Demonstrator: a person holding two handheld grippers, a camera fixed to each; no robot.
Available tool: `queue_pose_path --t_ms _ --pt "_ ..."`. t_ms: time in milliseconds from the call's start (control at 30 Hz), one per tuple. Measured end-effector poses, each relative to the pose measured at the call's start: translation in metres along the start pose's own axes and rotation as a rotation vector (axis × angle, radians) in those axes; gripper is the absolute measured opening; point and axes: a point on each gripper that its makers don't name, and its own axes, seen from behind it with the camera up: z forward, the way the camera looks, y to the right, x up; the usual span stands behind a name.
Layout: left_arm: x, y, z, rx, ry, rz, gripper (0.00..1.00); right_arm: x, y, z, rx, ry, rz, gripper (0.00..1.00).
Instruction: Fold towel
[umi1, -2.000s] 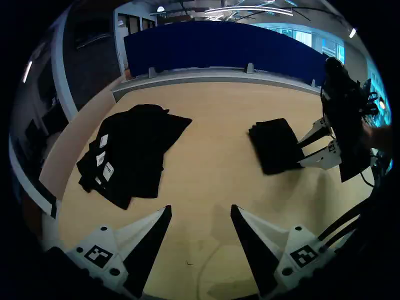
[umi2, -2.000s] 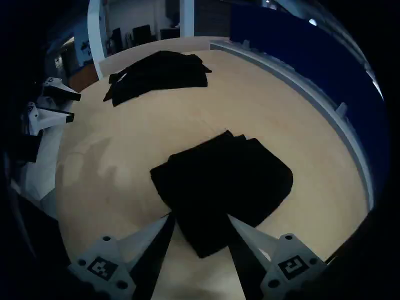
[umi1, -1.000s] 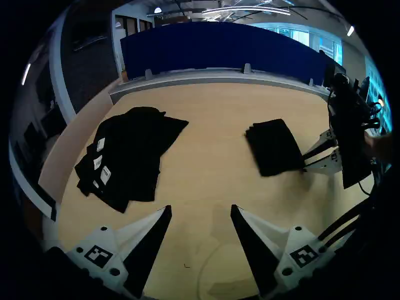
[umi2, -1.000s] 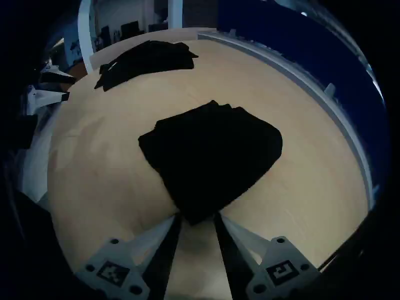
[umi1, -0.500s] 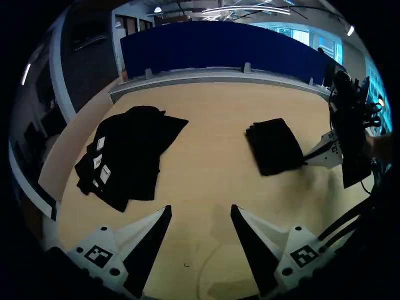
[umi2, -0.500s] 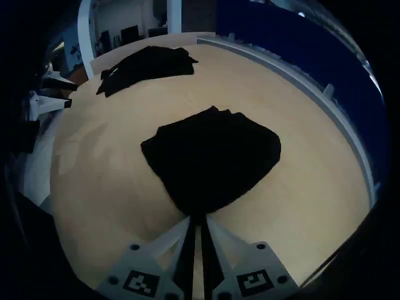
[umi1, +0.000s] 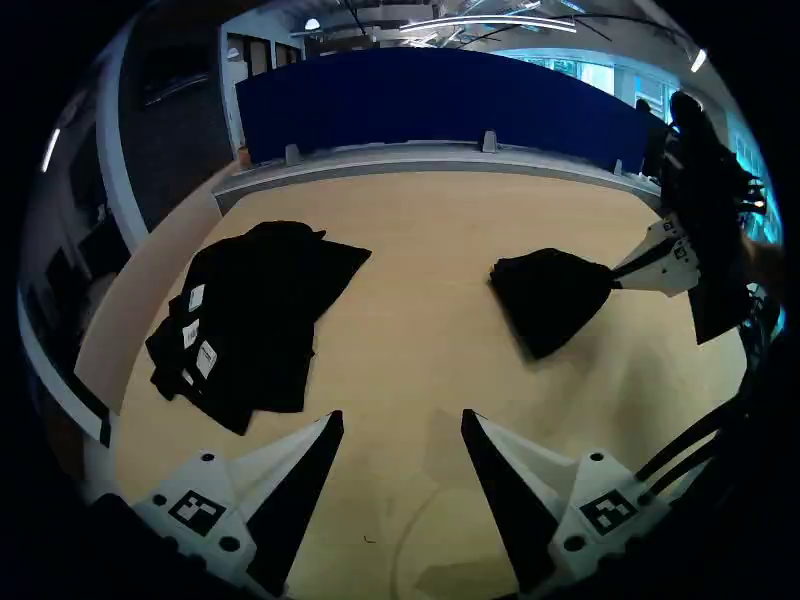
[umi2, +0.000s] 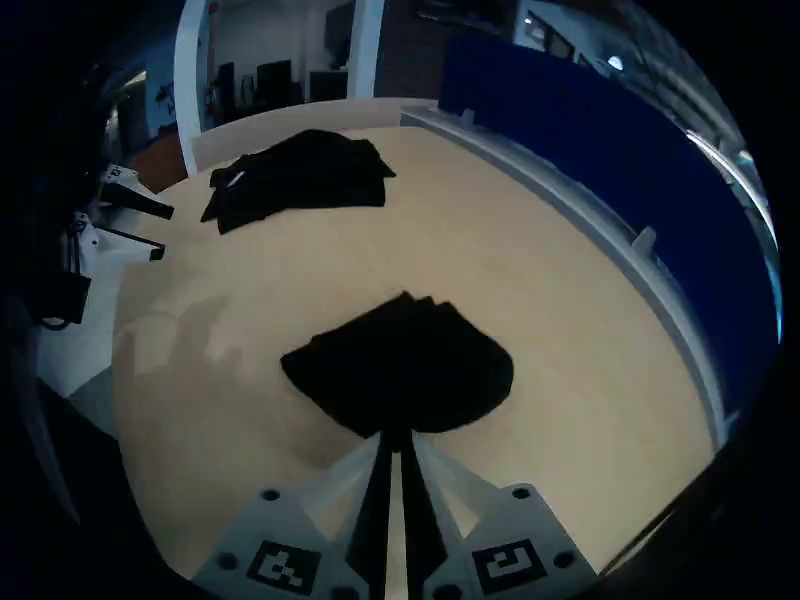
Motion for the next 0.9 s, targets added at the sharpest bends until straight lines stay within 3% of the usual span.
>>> queue_pose_path --t_ms 233,500,900 --pt "0.011 -0.002 -0.001 -0.010 0.022 0.000 0.87 0.043 0.011 -0.032 -0.029 0.036 -0.070 0.06" --pt "0.020 -0.002 -0.001 -0.021 0.041 0.005 0.87 0.080 0.021 -0.065 -0.061 0.069 -0.109 0.06" --pt "0.031 0.004 -0.001 -0.048 0.061 0.018 0.87 0.088 0.035 -0.085 -0.101 0.074 -0.110 0.06"
